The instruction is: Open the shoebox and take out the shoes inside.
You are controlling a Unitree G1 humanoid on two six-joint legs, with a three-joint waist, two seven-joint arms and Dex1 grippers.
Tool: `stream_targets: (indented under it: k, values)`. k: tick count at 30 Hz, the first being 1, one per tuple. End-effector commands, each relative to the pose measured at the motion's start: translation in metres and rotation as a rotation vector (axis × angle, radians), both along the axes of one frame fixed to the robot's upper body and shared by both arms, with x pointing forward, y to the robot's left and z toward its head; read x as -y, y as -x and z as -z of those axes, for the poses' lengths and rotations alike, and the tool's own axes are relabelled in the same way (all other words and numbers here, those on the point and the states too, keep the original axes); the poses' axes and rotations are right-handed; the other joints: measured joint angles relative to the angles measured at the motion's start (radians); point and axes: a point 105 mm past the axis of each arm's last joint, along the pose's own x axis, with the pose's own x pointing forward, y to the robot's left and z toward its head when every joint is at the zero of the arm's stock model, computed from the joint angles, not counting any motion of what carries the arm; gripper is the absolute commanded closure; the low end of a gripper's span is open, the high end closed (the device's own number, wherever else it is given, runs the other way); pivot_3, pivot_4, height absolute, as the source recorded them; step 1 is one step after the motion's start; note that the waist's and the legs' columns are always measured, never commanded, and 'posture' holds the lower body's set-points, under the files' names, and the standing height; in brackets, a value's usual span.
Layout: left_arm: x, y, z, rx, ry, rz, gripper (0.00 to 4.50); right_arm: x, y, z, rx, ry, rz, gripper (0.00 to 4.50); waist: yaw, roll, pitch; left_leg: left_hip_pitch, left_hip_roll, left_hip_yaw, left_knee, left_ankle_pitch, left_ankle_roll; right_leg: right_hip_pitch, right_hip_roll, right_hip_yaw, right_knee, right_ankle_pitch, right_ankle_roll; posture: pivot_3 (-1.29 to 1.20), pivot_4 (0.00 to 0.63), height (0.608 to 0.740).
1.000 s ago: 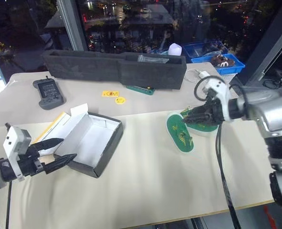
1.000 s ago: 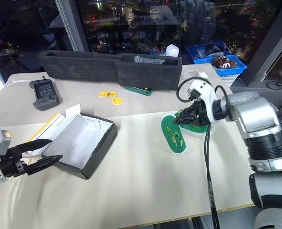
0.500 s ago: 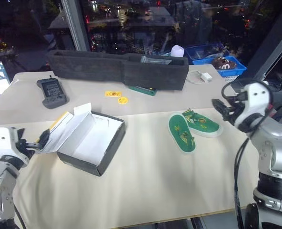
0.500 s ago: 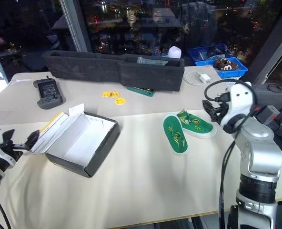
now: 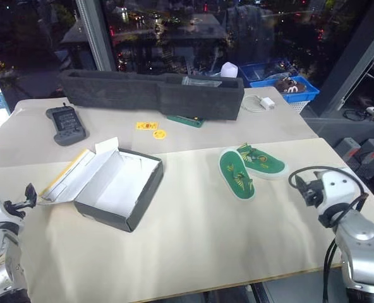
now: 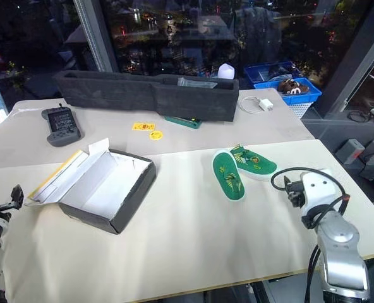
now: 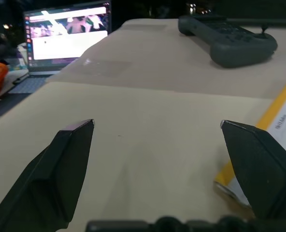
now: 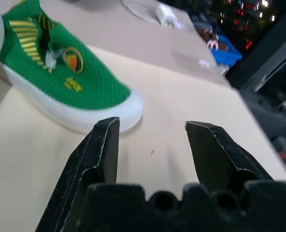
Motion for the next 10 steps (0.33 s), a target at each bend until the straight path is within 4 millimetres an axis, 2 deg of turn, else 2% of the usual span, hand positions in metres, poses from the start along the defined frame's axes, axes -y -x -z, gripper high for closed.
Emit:
stream_targets:
  k: [1, 10]
  values:
    - [-0.0043, 0.0029, -0.0168, 0.062, -0.050, -0.018, 0.00, 0.0054, -0.0014, -0.0118, 0.060, -0.006, 0.012, 1.80, 0.001, 0.000, 0.000, 0.000, 0.000, 0.000, 0.000, 0.000, 0.000, 0.000, 0.000, 0.000, 0.000, 0.000, 0.000, 0.00, 0.150, 0.730]
    - [-0.0030, 0.0081, -0.0165, 0.084, -0.042, -0.017, 0.00, -0.0004, -0.0061, -0.0020, 0.035, -0.019, -0.013, 1.80, 0.000, 0.000, 0.000, 0.000, 0.000, 0.000, 0.000, 0.001, 0.002, 0.000, 0.000, 0.000, 0.000, 0.000, 0.000, 0.00, 0.150, 0.730]
